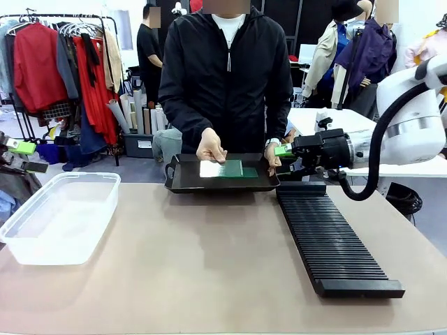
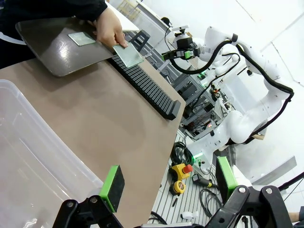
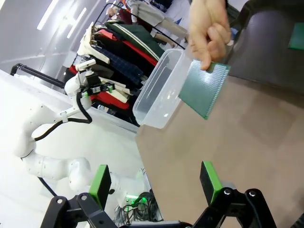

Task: Sort PCBs into racks and boxes based on the side picked up.
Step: Pick up the Blank PCB handed by the Human.

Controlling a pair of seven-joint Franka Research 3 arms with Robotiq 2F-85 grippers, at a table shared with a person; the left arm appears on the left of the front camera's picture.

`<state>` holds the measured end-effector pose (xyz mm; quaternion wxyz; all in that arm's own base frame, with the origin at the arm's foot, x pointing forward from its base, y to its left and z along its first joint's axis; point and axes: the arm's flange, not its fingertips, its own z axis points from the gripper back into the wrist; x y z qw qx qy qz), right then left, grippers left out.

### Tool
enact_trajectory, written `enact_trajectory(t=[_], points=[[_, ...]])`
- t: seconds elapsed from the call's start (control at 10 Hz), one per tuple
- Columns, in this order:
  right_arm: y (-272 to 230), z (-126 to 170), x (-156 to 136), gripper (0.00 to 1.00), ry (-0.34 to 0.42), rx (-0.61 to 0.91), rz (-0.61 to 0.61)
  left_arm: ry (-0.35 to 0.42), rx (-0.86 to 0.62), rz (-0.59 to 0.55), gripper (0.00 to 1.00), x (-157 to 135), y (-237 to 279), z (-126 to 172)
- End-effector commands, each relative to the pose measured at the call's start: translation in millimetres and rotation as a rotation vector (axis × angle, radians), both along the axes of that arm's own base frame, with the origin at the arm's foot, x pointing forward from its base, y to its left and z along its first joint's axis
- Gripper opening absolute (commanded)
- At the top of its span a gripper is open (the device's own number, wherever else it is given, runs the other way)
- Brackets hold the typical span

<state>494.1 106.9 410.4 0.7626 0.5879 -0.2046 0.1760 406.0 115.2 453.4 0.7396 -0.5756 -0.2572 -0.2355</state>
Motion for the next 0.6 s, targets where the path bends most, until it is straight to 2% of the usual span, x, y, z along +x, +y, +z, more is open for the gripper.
enact_trajectory(t=[0.0, 0.1, 0.5], points=[[8.9, -1.4, 6.8, 1.00, -0.042, 0.013, -0.033, -0.003, -0.002, 0.000, 1.00, -0.3, 0.4, 1.2], [0.0, 0.0, 0.0, 1.00, 0.000, 0.000, 0.000, -0.003, -0.002, 0.000, 1.00, -0.3, 0.4, 1.2], [0.0, 0.0, 0.0, 1.00, 0.000, 0.000, 0.000, -0.003, -0.002, 0.000, 1.00, -0.3, 0.4, 1.2]])
